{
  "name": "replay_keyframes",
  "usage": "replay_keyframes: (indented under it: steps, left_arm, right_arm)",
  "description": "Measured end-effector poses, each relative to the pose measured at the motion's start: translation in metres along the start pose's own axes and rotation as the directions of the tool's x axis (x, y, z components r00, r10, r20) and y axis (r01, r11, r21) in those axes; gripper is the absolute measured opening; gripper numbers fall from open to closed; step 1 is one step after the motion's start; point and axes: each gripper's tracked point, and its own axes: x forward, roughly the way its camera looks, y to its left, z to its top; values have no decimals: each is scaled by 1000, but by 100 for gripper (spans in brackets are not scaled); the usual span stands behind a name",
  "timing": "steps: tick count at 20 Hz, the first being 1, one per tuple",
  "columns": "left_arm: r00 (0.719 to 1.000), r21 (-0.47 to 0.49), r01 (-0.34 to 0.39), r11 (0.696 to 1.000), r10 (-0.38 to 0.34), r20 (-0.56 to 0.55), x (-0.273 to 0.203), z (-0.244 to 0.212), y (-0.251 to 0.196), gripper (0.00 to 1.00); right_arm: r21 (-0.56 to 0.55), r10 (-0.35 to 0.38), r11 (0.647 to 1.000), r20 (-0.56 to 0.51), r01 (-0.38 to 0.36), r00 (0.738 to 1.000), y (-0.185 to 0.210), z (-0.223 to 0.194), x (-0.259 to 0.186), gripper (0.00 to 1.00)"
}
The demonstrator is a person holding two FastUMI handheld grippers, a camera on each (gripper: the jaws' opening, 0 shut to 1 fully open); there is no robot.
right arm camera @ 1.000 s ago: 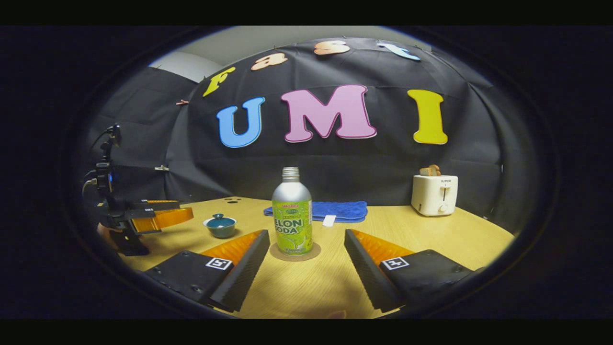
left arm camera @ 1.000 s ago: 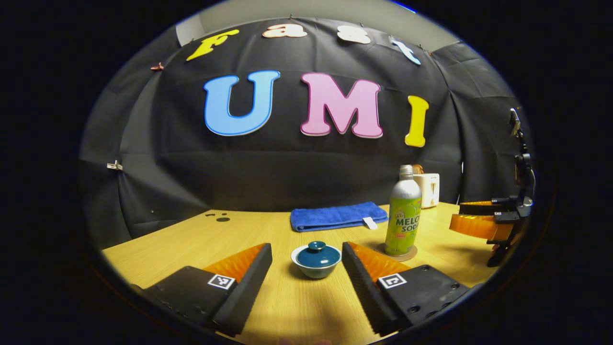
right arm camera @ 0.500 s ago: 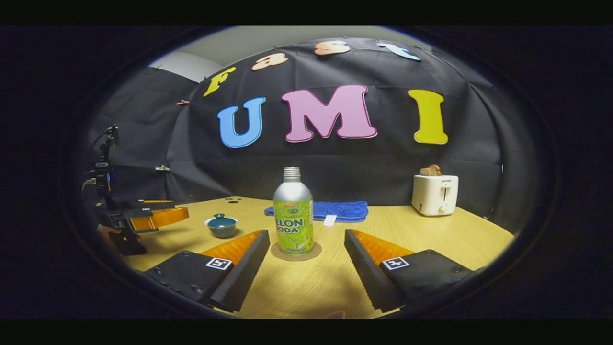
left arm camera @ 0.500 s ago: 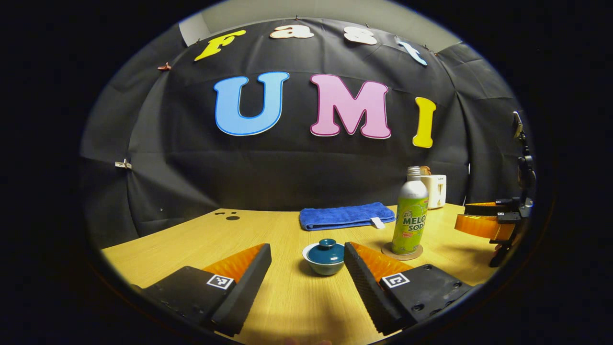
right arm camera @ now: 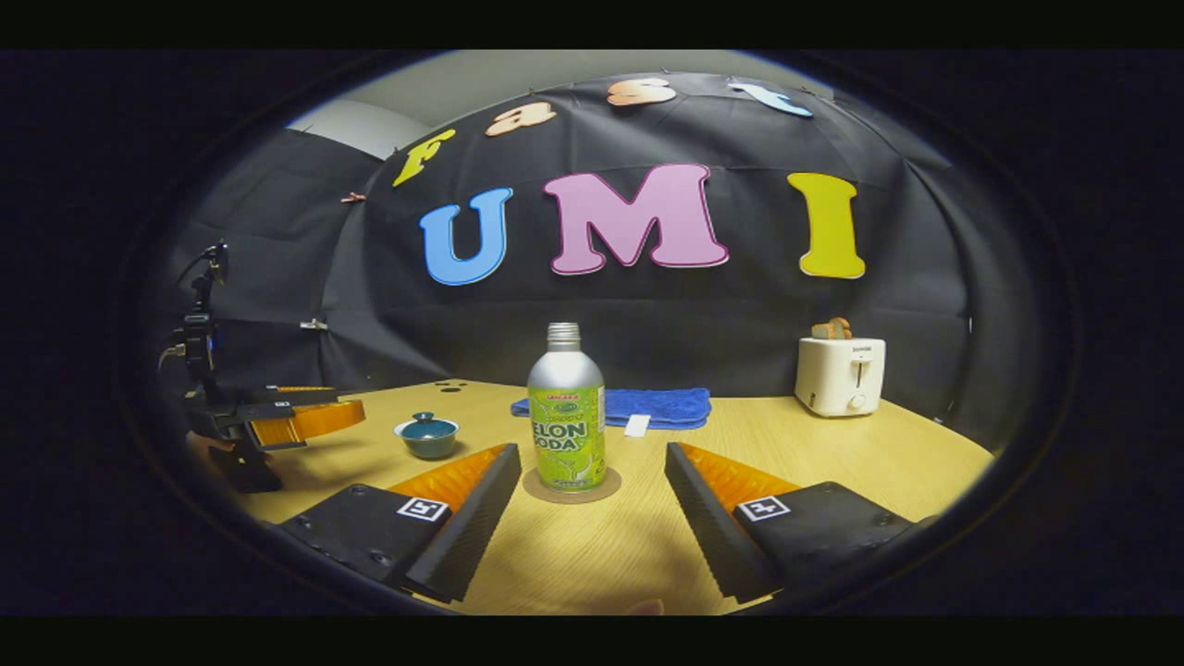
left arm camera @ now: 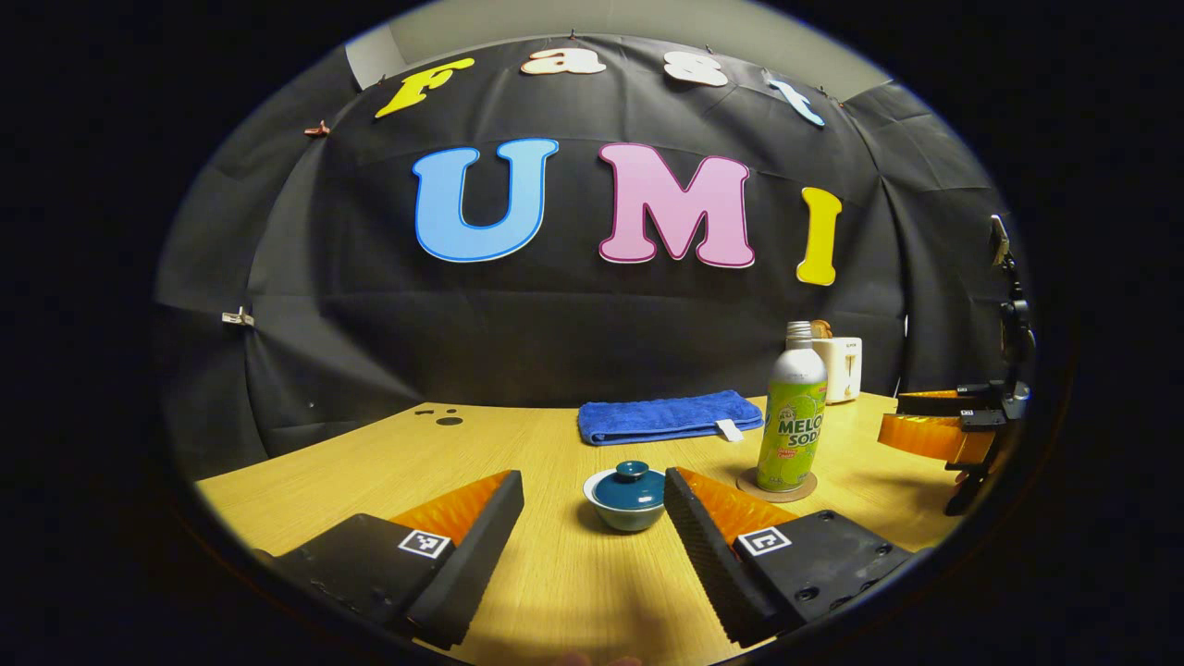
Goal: Open the teacup lid with one hand, grasp the water bottle and pour water into the teacup with the other hand; after pouring, place the water bottle on the coaster and then close the teacup lid.
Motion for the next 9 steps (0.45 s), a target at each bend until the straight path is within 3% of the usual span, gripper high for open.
replay_keyframes:
  steps: [9]
  left_arm:
    - [1000,1,-4,1000,4,-2,-1,0,0,97]
  right_arm:
    - [0,0,1000,0,0,1000,0,1,0,97]
